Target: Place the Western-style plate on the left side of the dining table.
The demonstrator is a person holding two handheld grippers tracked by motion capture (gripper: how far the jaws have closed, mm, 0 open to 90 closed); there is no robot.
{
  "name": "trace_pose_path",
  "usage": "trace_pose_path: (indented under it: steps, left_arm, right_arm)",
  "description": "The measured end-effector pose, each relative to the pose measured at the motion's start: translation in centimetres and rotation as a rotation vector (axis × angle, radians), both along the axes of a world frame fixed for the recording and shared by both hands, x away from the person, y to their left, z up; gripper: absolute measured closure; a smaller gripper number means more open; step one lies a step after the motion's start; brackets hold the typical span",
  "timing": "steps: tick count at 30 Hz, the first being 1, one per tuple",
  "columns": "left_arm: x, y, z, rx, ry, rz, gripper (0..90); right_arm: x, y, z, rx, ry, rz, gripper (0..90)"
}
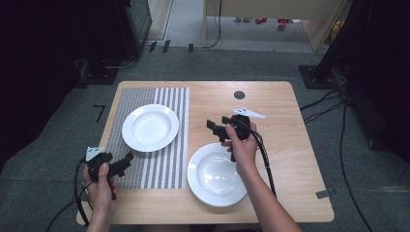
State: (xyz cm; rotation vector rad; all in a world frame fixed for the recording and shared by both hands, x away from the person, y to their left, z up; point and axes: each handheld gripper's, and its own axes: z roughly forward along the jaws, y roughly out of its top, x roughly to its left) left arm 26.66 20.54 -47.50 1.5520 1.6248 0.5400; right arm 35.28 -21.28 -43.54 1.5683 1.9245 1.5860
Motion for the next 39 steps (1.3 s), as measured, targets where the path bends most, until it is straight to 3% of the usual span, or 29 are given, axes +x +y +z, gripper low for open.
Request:
trace_pose_path:
  steps: [10, 16, 26, 39]
  left_arm:
    - [-1.2, 0.2, -1.1, 0.045, 0.009, -0.011, 15.1]
    - [-1.4, 0.1, -1.9, 0.097, 0.018, 0.01, 13.8]
    - [-1.5, -0.5, -2.9, 0.171, 0.05, -0.018, 13.7]
    - [-1.4, -1.1, -4.1, 0.212, 0.08, -0.037, 13.6]
  right_arm:
    - [-2.3, -3.2, -0.4, -0.022, -0.015, -0.042, 25.2]
    - [-3.5, -4.6, -0.9, -0.029, -0.012, -0.056, 24.9]
    - [-4.8, -6.8, -1.6, -0.038, -0.009, -0.085, 24.5]
    - [-6.5, -10.0, -1.6, -0.037, -0.004, -0.142, 24.4]
